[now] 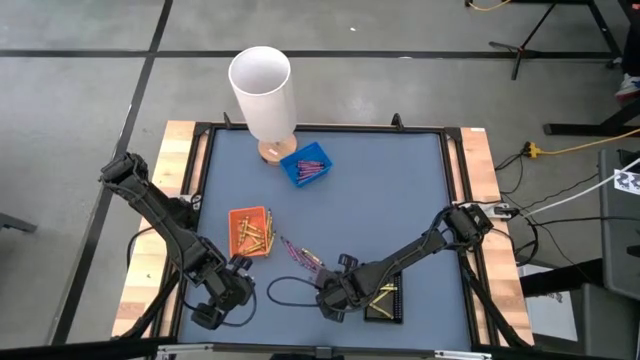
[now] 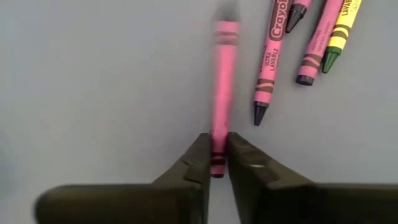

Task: Sort crayons
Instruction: Put the violet crayon into the blue bin

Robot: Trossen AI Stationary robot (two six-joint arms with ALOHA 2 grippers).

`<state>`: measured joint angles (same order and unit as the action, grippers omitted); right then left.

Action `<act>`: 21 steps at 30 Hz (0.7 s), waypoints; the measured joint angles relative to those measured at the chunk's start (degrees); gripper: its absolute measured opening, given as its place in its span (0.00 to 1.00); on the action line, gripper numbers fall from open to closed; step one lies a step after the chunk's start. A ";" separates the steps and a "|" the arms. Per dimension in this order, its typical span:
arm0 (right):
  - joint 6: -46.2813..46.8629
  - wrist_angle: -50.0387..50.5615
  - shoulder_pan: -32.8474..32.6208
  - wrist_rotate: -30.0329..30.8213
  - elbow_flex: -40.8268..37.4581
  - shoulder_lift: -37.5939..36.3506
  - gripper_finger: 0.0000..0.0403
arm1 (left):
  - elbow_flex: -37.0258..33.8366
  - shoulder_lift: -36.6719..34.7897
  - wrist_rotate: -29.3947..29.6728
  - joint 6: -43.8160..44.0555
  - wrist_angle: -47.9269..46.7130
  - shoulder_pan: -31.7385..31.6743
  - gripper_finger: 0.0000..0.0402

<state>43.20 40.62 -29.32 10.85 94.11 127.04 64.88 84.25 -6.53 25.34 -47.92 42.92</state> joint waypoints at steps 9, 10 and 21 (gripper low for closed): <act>-0.04 0.04 0.02 0.06 0.00 -0.02 0.04 | 0.00 0.00 5.33 -0.09 -0.03 -0.04 0.25; -0.04 0.01 0.02 -0.02 -0.02 -0.02 0.05 | 0.00 0.00 6.22 -0.51 -0.08 -0.16 0.25; -0.31 0.11 0.13 -0.54 -0.02 -1.02 0.04 | -0.07 -6.74 9.06 -9.45 -5.67 -8.05 0.18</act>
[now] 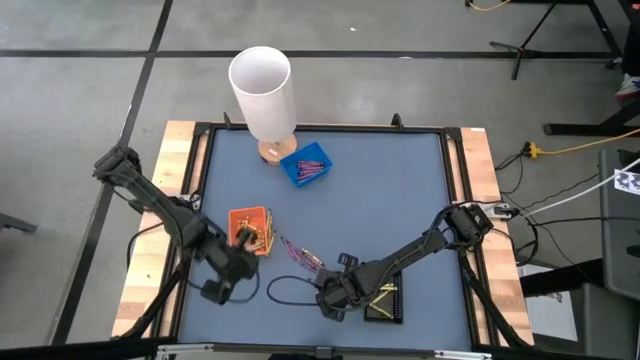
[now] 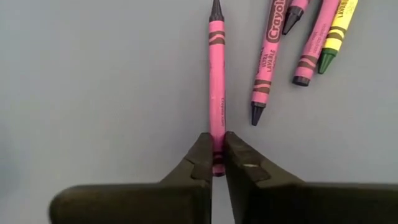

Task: Sort crayons
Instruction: Put the violet crayon into the blue bin

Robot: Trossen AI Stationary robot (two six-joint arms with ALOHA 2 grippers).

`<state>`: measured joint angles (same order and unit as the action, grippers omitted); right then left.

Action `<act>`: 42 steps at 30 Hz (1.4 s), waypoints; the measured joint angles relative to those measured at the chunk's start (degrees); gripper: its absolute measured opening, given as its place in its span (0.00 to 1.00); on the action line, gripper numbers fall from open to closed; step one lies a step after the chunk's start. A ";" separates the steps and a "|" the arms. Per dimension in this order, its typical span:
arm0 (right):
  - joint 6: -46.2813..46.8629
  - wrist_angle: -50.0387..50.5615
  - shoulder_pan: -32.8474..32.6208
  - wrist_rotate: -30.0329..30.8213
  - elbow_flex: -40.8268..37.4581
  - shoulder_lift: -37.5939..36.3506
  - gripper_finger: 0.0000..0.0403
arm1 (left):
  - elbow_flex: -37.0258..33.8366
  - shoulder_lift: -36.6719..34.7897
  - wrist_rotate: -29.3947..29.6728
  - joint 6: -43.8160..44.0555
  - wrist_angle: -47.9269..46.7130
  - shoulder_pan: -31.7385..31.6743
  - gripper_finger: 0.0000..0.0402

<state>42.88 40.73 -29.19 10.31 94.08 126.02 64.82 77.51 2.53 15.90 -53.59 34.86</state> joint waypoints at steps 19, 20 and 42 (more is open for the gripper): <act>-15.46 9.37 6.35 5.04 11.38 -0.29 0.04 | 0.02 -10.11 -0.14 -14.07 -6.01 -33.70 0.10; -16.88 10.65 7.13 6.07 12.65 -0.30 0.04 | 0.02 -10.11 -1.14 -15.17 -5.90 -35.37 0.10; -32.30 16.83 31.31 15.49 18.40 -0.40 0.04 | -35.31 -22.20 -17.11 -11.30 23.14 -53.93 0.03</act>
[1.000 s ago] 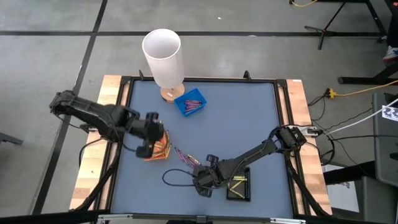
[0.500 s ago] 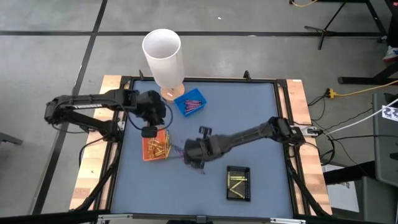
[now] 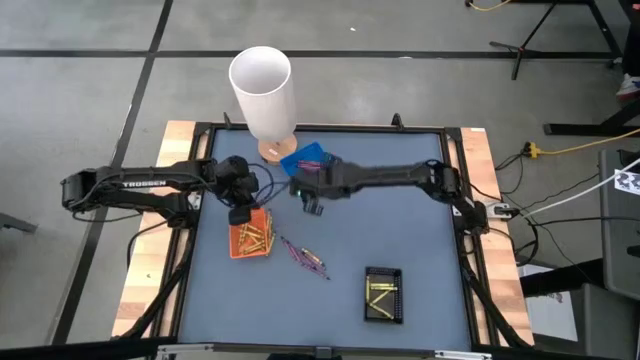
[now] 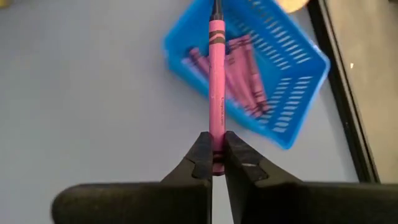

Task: Sort crayons
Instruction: Put the violet crayon into the blue bin, then put the green crayon into the black bin

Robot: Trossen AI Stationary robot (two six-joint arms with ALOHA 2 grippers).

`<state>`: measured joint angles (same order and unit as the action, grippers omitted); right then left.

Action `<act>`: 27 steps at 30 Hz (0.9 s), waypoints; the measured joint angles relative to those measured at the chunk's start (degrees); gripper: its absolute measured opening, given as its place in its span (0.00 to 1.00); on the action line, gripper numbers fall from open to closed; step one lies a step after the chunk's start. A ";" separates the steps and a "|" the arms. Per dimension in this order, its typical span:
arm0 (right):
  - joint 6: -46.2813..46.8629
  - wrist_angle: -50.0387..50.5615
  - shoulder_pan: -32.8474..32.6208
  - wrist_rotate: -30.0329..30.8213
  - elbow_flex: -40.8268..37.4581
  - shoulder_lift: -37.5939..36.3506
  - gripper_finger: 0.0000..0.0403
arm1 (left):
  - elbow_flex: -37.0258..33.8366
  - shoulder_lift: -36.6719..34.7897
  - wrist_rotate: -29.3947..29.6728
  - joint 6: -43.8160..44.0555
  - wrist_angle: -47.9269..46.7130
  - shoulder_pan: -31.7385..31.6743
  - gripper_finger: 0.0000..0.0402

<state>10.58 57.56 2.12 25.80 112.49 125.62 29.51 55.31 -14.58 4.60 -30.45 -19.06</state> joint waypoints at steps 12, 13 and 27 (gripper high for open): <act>-3.44 -5.01 7.62 -6.32 0.00 0.00 0.05 | -0.75 0.04 4.42 5.30 5.01 0.00 0.03; -3.42 -5.12 7.82 -6.38 0.00 0.00 0.06 | -0.75 0.04 5.27 5.55 4.95 0.02 0.03; -3.45 -5.29 8.05 -5.94 0.00 0.00 0.23 | -0.75 0.07 7.51 5.48 4.93 0.02 0.03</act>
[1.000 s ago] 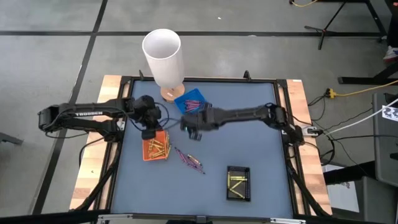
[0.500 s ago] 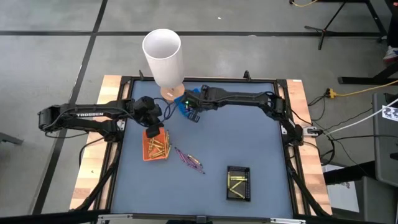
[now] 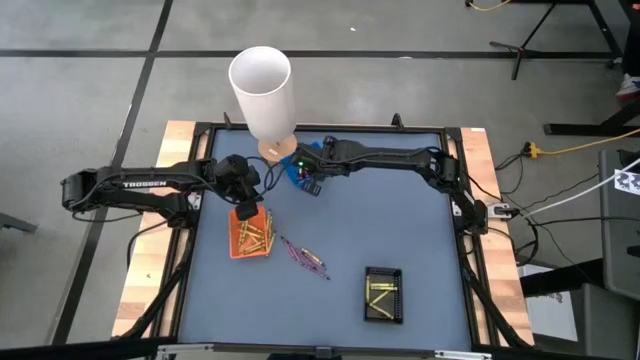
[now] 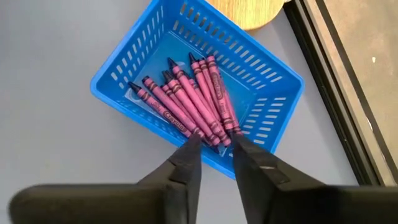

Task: Sort crayons
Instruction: Put the green crayon into the black bin

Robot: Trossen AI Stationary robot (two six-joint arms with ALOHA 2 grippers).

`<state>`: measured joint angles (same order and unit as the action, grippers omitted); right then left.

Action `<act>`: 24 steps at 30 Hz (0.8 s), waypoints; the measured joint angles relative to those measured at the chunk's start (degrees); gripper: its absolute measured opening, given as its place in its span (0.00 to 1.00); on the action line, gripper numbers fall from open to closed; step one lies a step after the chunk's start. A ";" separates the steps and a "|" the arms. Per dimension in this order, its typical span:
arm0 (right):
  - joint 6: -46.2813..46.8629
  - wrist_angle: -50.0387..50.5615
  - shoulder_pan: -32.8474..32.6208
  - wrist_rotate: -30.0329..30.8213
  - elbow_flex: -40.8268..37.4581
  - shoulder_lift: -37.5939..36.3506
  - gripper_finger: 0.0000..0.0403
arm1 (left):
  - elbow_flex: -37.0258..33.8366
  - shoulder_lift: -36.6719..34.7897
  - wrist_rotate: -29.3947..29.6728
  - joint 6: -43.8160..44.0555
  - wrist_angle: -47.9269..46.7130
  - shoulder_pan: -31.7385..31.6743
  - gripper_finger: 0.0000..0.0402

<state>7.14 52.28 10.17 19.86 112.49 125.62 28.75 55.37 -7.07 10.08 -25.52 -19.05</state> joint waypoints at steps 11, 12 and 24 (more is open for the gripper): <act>0.00 -0.27 -0.02 0.00 0.00 0.00 0.34 | 0.00 0.00 0.00 -0.10 -0.02 0.00 0.03; 0.00 -0.27 -0.02 0.00 0.00 0.00 0.33 | 0.00 0.00 0.00 -0.10 -0.02 0.00 0.03; 2.94 0.21 -0.08 -6.19 0.00 0.00 0.33 | 0.00 0.00 0.38 -0.10 -0.04 0.02 0.03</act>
<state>10.08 52.49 10.09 13.67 112.49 125.62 28.75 55.37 -6.69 9.97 -25.56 -19.03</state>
